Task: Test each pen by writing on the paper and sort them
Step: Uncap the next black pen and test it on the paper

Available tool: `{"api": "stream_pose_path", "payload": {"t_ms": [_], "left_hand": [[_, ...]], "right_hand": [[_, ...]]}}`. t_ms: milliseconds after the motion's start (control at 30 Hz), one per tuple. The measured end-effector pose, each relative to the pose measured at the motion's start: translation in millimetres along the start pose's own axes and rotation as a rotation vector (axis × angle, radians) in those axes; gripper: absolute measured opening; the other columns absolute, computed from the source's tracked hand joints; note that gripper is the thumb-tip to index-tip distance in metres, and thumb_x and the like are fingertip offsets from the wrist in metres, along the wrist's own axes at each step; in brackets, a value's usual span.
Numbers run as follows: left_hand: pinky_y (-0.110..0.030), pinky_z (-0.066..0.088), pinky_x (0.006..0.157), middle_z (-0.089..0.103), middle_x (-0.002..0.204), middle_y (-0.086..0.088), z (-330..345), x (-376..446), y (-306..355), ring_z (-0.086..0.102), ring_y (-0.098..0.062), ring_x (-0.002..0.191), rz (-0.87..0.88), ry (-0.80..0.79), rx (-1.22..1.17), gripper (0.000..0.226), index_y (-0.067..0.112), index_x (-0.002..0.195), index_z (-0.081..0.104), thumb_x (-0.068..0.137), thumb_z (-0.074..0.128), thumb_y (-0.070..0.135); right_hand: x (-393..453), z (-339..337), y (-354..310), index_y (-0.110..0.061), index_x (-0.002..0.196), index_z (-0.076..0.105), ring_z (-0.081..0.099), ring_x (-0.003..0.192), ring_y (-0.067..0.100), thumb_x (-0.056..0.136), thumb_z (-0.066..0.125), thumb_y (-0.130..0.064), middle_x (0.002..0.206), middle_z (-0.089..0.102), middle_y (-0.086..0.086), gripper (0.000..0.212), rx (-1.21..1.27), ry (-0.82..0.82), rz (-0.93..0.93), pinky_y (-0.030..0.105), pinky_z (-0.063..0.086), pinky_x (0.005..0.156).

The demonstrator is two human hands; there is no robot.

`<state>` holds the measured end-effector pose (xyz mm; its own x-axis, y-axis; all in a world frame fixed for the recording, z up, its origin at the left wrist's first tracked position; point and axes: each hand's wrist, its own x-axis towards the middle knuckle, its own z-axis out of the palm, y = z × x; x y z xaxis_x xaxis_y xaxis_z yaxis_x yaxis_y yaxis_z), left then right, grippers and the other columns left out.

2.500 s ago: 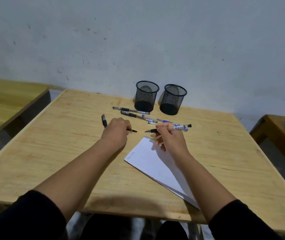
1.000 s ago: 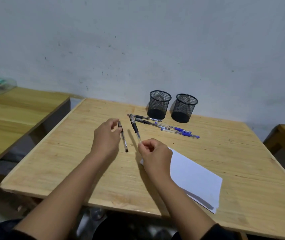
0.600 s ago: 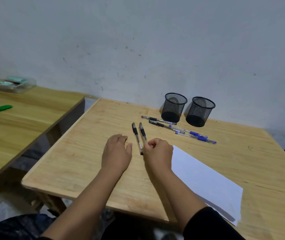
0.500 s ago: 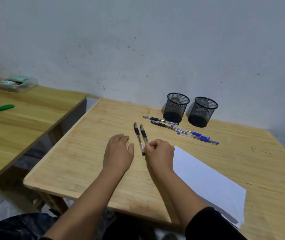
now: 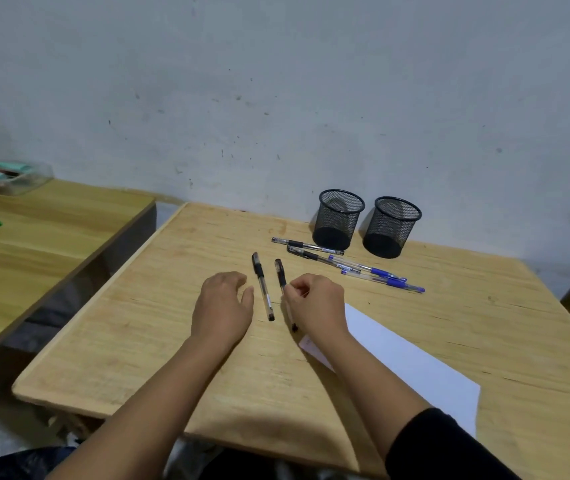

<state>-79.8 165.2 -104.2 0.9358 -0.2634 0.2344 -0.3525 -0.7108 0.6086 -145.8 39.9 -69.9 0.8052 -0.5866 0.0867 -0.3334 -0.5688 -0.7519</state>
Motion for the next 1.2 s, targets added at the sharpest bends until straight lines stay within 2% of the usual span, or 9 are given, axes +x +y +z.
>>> {"api": "stream_pose_path", "payload": {"t_ms": [200, 333, 567, 700, 867, 967, 1067, 1133, 1200], "left_hand": [[-0.035, 0.040, 0.096, 0.059, 0.123, -0.005, 2.3, 47.7, 37.6, 0.046, -0.021, 0.119, 0.120, -0.069, -0.005, 0.028, 0.016, 0.115, 0.060, 0.091, 0.050, 0.027], [-0.037, 0.043, 0.093, 0.060, 0.120, -0.004, 16.0, 75.1, 64.1, 0.049, -0.023, 0.114, 0.212, -0.167, 0.060, 0.026, 0.018, 0.114, 0.062, 0.091, 0.052, 0.025], [-0.038, 0.049, 0.085, 0.061, 0.112, -0.007, 49.5, 102.7, 74.7, 0.053, -0.024, 0.105, 0.276, -0.281, 0.181, 0.026, 0.020, 0.113, 0.064, 0.089, 0.056, 0.022], [-0.037, 0.049, 0.085, 0.061, 0.110, -0.008, 60.5, 108.8, 73.9, 0.053, -0.024, 0.104, 0.274, -0.291, 0.215, 0.023, 0.020, 0.111, 0.064, 0.088, 0.058, 0.021], [-0.033, 0.042, 0.082, 0.060, 0.105, -0.007, 61.8, 109.2, 72.2, 0.048, -0.022, 0.106, 0.320, -0.238, 0.184, 0.018, 0.016, 0.107, 0.063, 0.090, 0.057, 0.016], [-0.031, 0.039, 0.078, 0.062, 0.099, -0.006, 50.9, 109.0, 70.8, 0.049, -0.022, 0.099, 0.326, -0.172, 0.080, 0.014, 0.016, 0.100, 0.065, 0.091, 0.054, 0.019], [-0.025, 0.036, 0.075, 0.065, 0.097, -0.006, 36.0, 107.2, 70.9, 0.054, -0.022, 0.093, 0.304, -0.128, -0.051, 0.017, 0.015, 0.097, 0.068, 0.092, 0.051, 0.016], [-0.019, 0.036, 0.073, 0.067, 0.096, -0.004, 26.3, 101.3, 72.7, 0.055, -0.016, 0.087, 0.245, -0.121, -0.178, 0.017, 0.013, 0.097, 0.069, 0.092, 0.052, 0.013], [-0.006, 0.036, 0.065, 0.068, 0.092, 0.001, 19.1, 91.6, 78.0, 0.055, -0.010, 0.081, 0.198, -0.135, -0.318, 0.015, 0.015, 0.096, 0.069, 0.091, 0.054, 0.013]], "right_hand": [[51.2, -25.1, 14.6, -0.012, 0.104, 0.071, 0.060, 0.084, 0.015, 0.087, 0.060, -0.018, 0.100, 0.070, 0.006, 0.021, -0.196, 0.014, -0.039, 0.027, 0.050, 0.076], [80.7, -32.9, 28.9, -0.015, 0.099, 0.071, 0.061, 0.087, 0.022, 0.086, 0.060, -0.021, 0.100, 0.067, 0.009, 0.018, -0.305, 0.044, -0.064, 0.037, 0.054, 0.078], [106.2, -32.7, 43.1, -0.012, 0.104, 0.070, 0.056, 0.086, 0.020, 0.088, 0.058, -0.022, 0.100, 0.064, 0.009, 0.022, -0.460, 0.027, -0.138, 0.029, 0.043, 0.066], [111.1, -28.5, 49.7, -0.013, 0.105, 0.070, 0.049, 0.086, 0.016, 0.089, 0.058, -0.024, 0.104, 0.062, 0.008, 0.024, -0.485, 0.033, -0.155, 0.027, 0.039, 0.068], [112.3, -30.0, 54.5, -0.015, 0.103, 0.069, 0.047, 0.101, 0.021, 0.090, 0.056, -0.025, 0.105, 0.061, 0.006, 0.022, -0.495, 0.051, -0.218, 0.029, 0.039, 0.074], [110.2, -42.5, 50.1, -0.019, 0.094, 0.069, 0.051, 0.094, 0.019, 0.088, 0.058, -0.027, 0.093, 0.066, 0.003, 0.015, -0.359, 0.015, -0.240, 0.032, 0.042, 0.076], [102.0, -65.4, 39.6, -0.017, 0.082, 0.072, 0.054, 0.068, 0.007, 0.083, 0.065, -0.025, 0.069, 0.063, -0.008, 0.010, -0.052, -0.020, -0.159, 0.023, 0.045, 0.065], [93.1, -81.0, 32.7, -0.016, 0.077, 0.073, 0.050, 0.059, 0.004, 0.081, 0.068, -0.019, 0.064, 0.061, -0.007, 0.007, 0.263, -0.017, -0.046, 0.011, 0.041, 0.052], [82.2, -89.2, 28.7, -0.016, 0.077, 0.071, 0.051, 0.056, 0.005, 0.081, 0.068, -0.014, 0.067, 0.065, -0.001, 0.006, 0.624, -0.053, 0.078, 0.009, 0.041, 0.049]]}}
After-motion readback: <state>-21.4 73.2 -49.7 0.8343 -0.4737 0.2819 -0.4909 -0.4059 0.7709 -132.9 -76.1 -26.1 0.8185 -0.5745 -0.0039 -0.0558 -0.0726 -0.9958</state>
